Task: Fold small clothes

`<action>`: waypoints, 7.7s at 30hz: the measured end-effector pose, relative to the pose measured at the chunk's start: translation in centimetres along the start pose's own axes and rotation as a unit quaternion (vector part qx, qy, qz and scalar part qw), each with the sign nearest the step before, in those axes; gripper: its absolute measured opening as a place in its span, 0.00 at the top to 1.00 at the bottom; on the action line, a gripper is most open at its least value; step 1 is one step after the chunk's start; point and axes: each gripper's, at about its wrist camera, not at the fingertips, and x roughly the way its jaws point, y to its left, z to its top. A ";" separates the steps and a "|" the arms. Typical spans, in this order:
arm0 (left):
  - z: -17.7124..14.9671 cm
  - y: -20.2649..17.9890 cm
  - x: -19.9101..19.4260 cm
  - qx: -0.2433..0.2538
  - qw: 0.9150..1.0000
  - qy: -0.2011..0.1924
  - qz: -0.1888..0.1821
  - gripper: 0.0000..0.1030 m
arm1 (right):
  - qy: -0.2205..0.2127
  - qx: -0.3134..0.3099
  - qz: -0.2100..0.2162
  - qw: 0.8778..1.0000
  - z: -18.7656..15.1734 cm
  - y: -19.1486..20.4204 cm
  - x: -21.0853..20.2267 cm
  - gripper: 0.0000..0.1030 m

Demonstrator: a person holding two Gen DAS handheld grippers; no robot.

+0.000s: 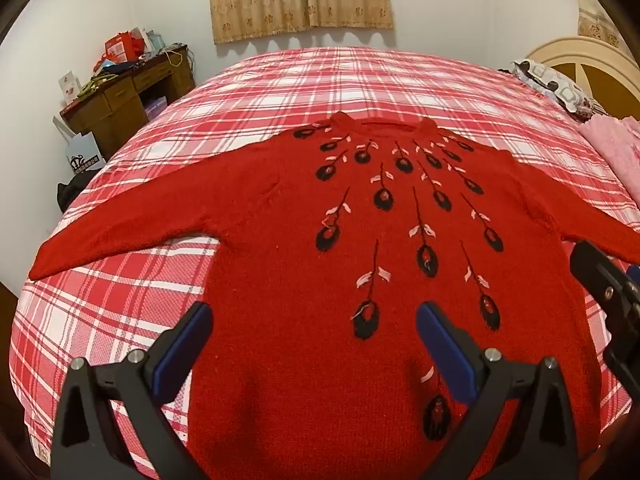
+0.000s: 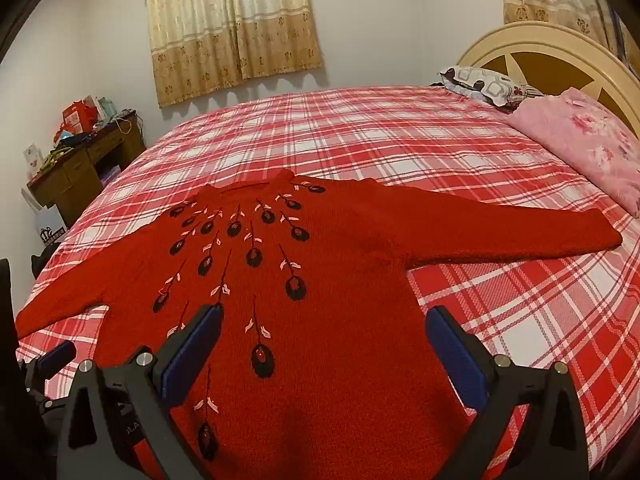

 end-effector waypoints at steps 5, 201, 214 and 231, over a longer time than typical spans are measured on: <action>-0.1 0.0 0.0 0.001 1.000 -0.002 0.001 0.00 | 0.002 0.002 0.000 1.000 -0.1 -0.1 0.1 0.01; 6.3 10.0 11.5 -0.129 0.990 0.016 0.062 0.00 | 0.065 -0.072 0.184 0.978 7.8 -3.2 12.0 0.62; 1.6 32.6 2.2 -0.302 0.934 -0.057 0.184 0.01 | 0.072 -0.076 0.179 0.978 3.1 0.1 13.6 0.62; 0.2 40.9 8.4 -0.434 0.887 -0.028 0.156 0.75 | 0.075 -0.067 0.193 0.976 2.9 0.0 13.8 0.58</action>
